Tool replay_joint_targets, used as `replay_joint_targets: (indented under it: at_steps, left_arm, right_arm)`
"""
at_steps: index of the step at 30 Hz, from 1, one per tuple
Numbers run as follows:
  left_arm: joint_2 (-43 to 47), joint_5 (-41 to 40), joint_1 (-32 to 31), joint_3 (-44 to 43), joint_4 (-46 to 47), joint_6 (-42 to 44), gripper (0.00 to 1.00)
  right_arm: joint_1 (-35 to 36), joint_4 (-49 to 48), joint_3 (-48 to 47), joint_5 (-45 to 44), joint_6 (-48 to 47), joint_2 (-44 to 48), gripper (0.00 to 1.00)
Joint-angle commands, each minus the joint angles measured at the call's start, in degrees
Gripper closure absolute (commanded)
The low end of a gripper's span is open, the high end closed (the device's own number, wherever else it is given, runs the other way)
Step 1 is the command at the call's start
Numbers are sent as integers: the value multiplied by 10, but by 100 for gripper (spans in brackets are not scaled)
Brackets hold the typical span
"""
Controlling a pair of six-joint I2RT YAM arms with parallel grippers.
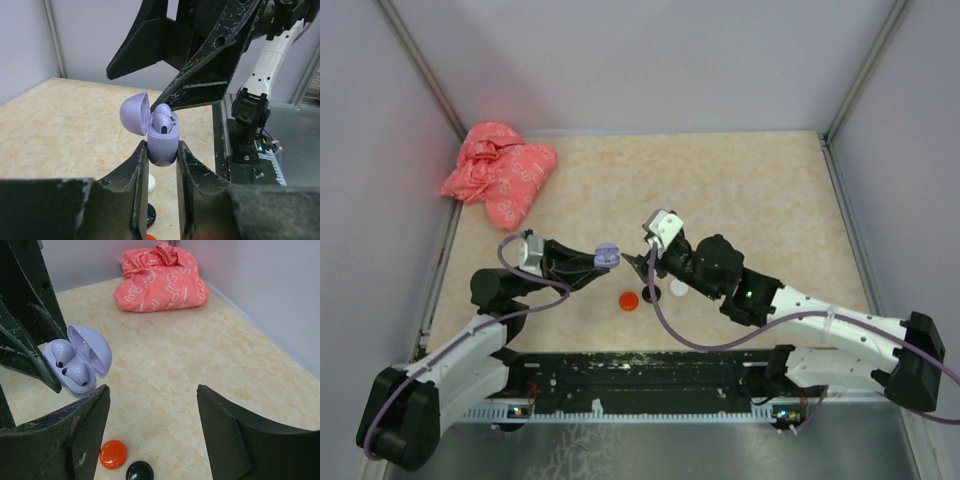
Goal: Insert the wireless bluetooth earbuds into the charging case
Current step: Place the earbud in the charging case, then close the charging case.
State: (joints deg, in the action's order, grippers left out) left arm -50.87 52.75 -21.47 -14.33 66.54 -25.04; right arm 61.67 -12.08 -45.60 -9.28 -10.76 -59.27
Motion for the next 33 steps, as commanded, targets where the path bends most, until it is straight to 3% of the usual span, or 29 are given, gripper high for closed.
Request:
replay_joint_targets:
  at_steps: [1,9,15,24,33]
  left_arm:
    - [-9,28,2,-9,46,-25,100]
    - [-19,41,2,-14,11,-9,100]
    - [-31,71,2,-35,-33,17,100]
    - [-54,98,-3,-54,-20,14,100]
    - [-62,65,-3,-51,-56,20,100]
  right_arm:
    - [-15,3,-10,48,20,20,30]
    - [-114,66,-52,309,121,29,28]
    - [-169,-15,-55,476,248,-5,28]
    - [-171,-41,-91,515,347,-103,28]
    - [-171,-77,-84,566,365,-98,32]
